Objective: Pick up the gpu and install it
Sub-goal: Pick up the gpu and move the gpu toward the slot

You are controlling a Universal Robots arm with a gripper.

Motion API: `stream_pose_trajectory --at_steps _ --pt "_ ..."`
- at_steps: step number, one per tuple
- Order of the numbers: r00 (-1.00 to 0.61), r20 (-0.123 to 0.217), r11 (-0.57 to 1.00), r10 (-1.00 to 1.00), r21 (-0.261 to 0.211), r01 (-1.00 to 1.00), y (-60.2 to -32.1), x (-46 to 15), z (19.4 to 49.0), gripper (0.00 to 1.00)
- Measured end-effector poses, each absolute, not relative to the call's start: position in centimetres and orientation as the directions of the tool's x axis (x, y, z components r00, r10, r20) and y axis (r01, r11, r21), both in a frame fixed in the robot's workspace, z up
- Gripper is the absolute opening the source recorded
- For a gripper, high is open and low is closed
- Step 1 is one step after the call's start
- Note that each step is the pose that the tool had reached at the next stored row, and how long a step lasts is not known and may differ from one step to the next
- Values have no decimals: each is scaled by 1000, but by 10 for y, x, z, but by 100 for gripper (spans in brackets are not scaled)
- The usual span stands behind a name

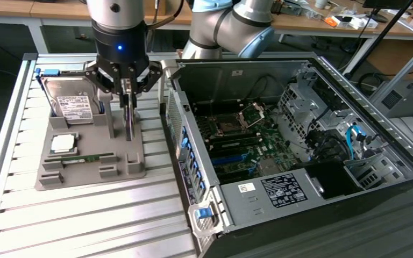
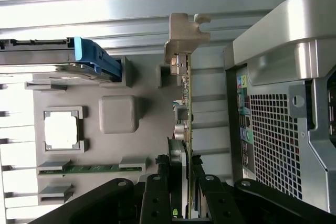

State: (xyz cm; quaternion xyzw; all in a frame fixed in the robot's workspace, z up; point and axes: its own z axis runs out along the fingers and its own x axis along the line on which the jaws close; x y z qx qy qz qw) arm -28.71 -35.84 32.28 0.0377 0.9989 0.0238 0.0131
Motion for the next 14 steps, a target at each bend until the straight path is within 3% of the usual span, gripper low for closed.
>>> stream_pose_trajectory --at_steps 14 --pt "-997 -24 996 76 51 75 -358 -287 333 27"
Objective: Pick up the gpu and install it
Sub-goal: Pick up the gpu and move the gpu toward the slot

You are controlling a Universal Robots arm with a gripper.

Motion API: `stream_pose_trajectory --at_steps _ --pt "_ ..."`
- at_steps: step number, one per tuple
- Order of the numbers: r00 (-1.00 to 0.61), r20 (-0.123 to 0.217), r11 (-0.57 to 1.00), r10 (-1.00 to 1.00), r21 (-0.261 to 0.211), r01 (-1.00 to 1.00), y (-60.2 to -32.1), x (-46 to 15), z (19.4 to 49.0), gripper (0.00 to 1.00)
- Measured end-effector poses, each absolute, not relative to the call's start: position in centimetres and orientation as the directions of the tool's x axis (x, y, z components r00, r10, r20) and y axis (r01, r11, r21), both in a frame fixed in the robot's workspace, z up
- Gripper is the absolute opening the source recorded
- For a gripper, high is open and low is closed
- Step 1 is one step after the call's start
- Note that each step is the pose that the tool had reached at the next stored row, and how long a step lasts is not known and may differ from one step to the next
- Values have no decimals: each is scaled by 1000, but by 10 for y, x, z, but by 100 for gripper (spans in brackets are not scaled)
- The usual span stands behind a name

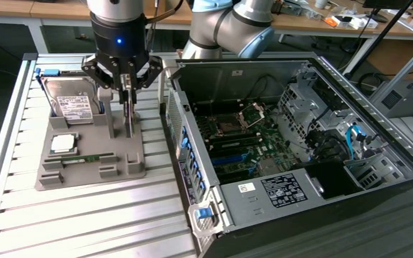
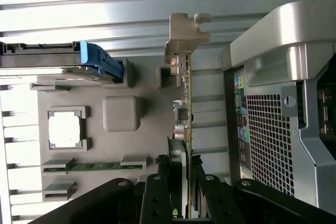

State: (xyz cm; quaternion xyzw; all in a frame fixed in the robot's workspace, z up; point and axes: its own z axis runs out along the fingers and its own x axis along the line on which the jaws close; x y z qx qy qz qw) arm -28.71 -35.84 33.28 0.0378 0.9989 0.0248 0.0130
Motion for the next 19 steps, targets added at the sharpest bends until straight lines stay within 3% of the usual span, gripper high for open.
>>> stream_pose_trajectory --at_steps 19 --pt "-997 -24 996 76 51 75 -358 -287 337 27"
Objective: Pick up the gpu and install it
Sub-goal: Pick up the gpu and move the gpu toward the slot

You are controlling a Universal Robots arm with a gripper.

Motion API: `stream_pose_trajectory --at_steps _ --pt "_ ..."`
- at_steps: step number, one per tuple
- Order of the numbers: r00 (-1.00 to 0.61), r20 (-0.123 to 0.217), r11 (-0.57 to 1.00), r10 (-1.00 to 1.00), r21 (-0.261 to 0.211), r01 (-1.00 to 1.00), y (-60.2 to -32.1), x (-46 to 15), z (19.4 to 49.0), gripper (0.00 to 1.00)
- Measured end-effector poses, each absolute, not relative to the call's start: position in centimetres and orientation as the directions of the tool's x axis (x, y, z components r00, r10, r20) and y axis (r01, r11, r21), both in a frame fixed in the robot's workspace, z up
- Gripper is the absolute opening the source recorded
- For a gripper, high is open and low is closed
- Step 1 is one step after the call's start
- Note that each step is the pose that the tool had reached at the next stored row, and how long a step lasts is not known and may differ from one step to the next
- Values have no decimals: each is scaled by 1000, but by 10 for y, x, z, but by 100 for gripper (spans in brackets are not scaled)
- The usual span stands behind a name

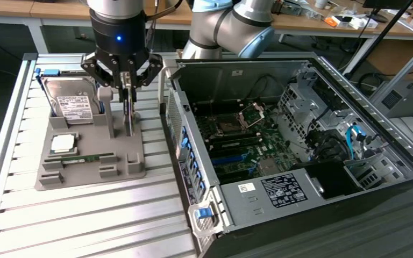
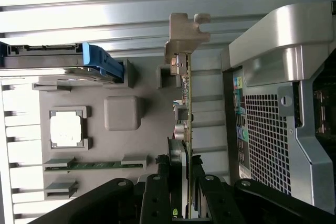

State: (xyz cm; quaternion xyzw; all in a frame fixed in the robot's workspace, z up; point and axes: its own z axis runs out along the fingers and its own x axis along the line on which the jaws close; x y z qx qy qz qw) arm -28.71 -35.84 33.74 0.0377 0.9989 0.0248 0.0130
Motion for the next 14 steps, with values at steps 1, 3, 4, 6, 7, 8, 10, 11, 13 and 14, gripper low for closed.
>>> stream_pose_trajectory --at_steps 1,3,4,6,7,8,10,11,13,14 --pt "-997 -24 996 76 51 75 -358 -287 338 27" --pt "-997 -24 996 76 51 75 -358 -287 338 27" --pt "-997 -24 996 76 51 75 -358 -287 338 27" --pt "-997 -24 996 76 51 75 -358 -287 339 27" --pt "-997 -24 996 76 51 75 -358 -287 339 27" --pt "-997 -24 996 76 51 75 -358 -287 339 27" --pt "-997 -24 996 76 51 75 -358 -287 340 27" --pt "-997 -24 996 76 51 75 -358 -287 340 27" --pt "-997 -24 996 76 51 75 -358 -287 341 27" --pt "-997 -24 996 76 51 75 -358 -287 341 27"
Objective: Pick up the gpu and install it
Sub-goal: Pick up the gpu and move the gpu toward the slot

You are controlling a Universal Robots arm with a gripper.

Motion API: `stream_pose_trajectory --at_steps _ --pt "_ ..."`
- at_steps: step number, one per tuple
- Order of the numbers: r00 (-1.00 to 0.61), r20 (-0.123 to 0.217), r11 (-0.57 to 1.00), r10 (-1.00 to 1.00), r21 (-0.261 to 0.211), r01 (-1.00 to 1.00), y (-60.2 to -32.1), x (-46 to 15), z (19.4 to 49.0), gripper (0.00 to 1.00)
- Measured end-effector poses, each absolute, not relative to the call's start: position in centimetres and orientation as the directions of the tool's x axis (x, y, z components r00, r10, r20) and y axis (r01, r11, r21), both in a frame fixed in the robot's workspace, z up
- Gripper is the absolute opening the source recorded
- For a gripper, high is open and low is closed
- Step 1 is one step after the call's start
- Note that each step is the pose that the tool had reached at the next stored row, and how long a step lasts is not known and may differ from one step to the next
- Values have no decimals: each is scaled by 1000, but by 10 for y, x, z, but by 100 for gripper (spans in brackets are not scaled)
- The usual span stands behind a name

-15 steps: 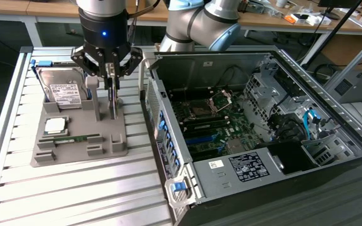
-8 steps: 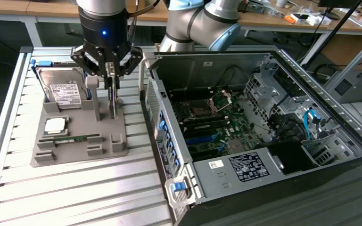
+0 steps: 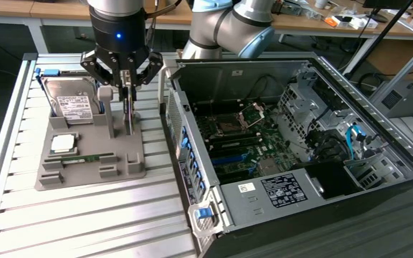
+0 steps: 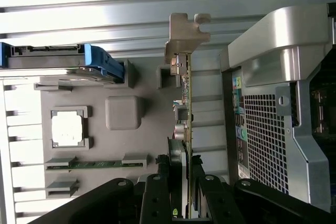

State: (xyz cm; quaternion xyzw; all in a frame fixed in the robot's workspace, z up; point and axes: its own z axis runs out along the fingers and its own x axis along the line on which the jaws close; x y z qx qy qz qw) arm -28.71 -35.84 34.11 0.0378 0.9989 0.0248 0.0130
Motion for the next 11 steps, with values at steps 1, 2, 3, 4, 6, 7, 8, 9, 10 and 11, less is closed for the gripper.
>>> stream_pose_trajectory --at_steps 1,2,3,4,6,7,8,9,10,11 --pt "-997 -24 996 76 51 75 -358 -287 341 27" --pt "-997 -24 996 76 51 75 -358 -287 342 27" --pt "-997 -24 996 76 51 75 -358 -287 342 27" --pt "-997 -24 996 76 51 75 -358 -287 342 27" --pt "-997 -24 996 76 51 75 -358 -287 343 27" --pt "-997 -24 996 76 51 75 -358 -287 343 27" --pt "-997 -24 996 76 51 75 -358 -287 344 27" --pt "-997 -24 996 76 51 75 -358 -287 344 27" --pt "-997 -24 996 76 51 75 -358 -287 345 27" --pt "-997 -24 996 76 51 75 -358 -287 345 27"
